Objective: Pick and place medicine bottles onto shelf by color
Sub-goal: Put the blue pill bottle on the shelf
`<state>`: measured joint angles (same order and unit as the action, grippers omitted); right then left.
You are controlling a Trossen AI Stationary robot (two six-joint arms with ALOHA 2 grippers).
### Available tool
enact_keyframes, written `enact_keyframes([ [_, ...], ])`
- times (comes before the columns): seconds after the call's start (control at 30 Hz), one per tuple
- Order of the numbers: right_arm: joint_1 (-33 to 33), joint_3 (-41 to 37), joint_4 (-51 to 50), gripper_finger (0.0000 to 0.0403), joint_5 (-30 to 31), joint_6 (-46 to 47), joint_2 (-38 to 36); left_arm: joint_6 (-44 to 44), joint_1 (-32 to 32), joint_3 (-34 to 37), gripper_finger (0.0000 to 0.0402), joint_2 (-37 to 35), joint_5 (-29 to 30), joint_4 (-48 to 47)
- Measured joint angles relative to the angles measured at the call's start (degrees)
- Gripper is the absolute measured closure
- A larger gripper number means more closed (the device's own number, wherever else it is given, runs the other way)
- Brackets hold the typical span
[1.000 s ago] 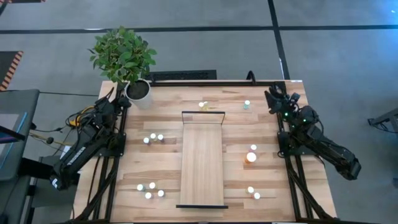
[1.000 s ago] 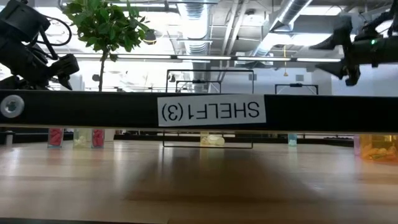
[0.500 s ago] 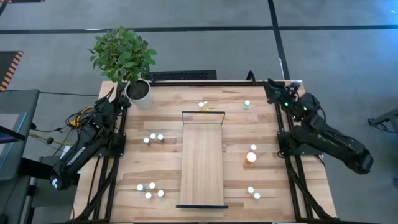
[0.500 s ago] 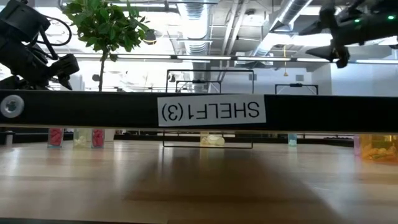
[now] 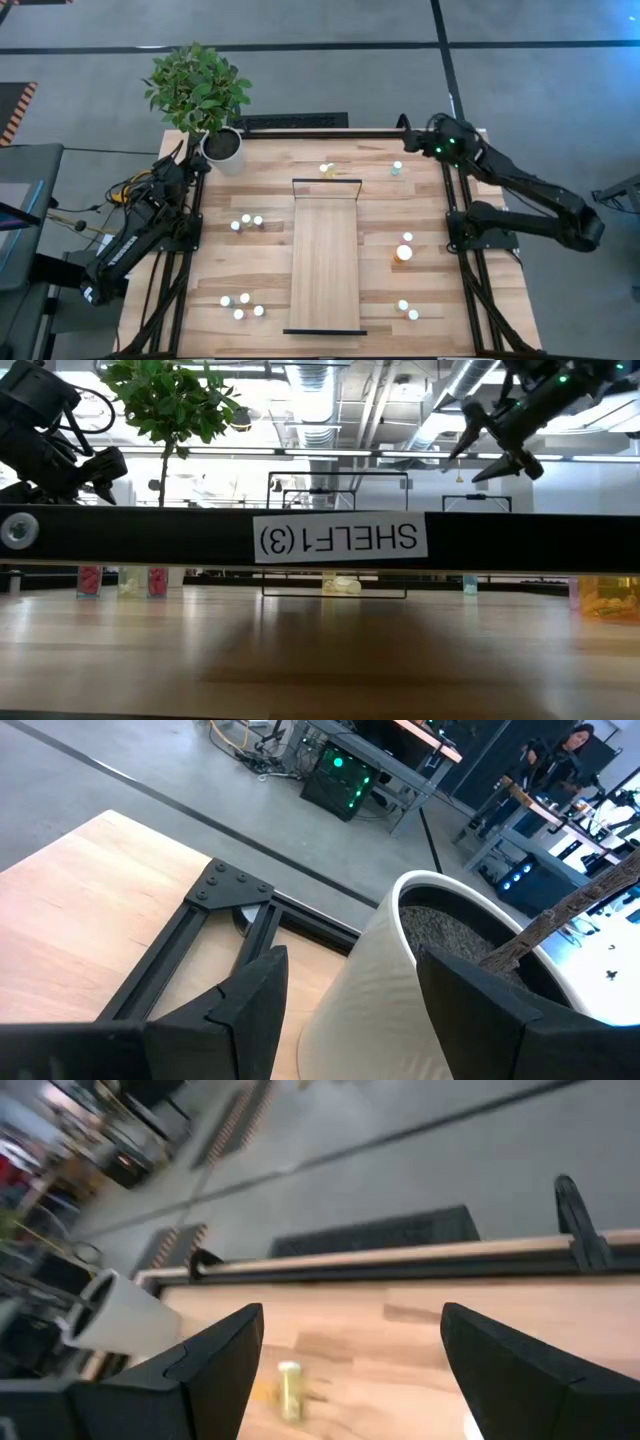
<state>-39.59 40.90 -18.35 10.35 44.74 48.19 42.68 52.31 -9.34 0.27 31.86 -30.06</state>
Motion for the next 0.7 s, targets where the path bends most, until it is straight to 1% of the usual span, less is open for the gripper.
enact_keyframes([
  [0.27, 0.21, 8.46, -16.25, 0.0076, -0.90, 11.02, 9.28, 0.00, 0.01, 0.00, 0.0191, 0.00, 0.00, 0.00],
  [0.43, 0.21, 12.31, -22.03, 0.0076, -1.67, 15.51, 14.24, 0.00, -0.02, 0.00, 0.0191, 0.00, -0.01, 0.00],
  [0.6, 0.19, 14.97, -30.30, 0.0076, -6.18, 20.98, 19.02, 0.00, -0.01, 0.00, 0.0191, 0.00, 0.00, 0.00],
  [0.7, 0.21, 15.51, -31.32, 0.0076, -7.65, 21.10, 21.41, 0.00, -0.01, 0.00, 0.0191, 0.00, -0.01, 0.00],
])
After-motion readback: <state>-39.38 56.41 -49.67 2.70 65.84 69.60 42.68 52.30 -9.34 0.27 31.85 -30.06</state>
